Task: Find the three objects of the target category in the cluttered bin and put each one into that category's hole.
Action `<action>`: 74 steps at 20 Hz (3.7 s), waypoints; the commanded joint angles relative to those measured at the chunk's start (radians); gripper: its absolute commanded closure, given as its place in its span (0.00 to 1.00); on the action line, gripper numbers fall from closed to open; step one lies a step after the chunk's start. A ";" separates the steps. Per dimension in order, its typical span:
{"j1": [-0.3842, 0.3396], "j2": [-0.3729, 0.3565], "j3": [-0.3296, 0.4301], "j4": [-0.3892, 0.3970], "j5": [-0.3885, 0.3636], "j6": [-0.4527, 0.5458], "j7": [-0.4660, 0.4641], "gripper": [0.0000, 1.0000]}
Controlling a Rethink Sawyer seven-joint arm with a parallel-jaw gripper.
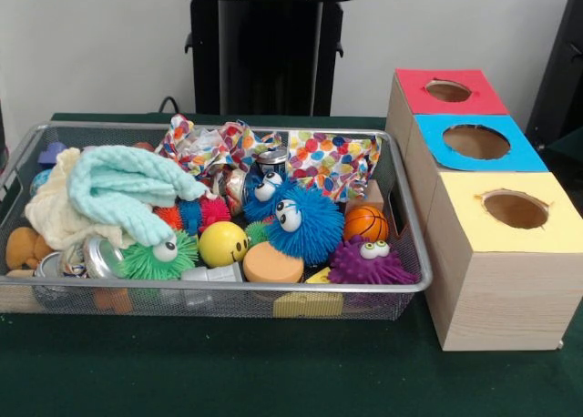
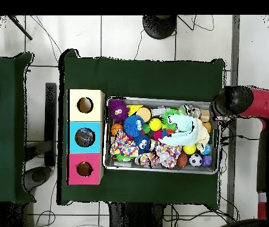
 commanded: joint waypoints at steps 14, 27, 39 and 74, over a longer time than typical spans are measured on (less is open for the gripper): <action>-0.071 -0.031 -0.007 0.326 0.060 -0.013 -0.184 0.00; -0.073 0.010 -0.020 0.303 -0.003 -0.085 -0.165 0.00; -0.063 0.055 -0.005 0.142 -0.009 -0.048 -0.226 0.00; -0.023 0.017 0.015 0.033 0.019 0.017 -0.266 0.00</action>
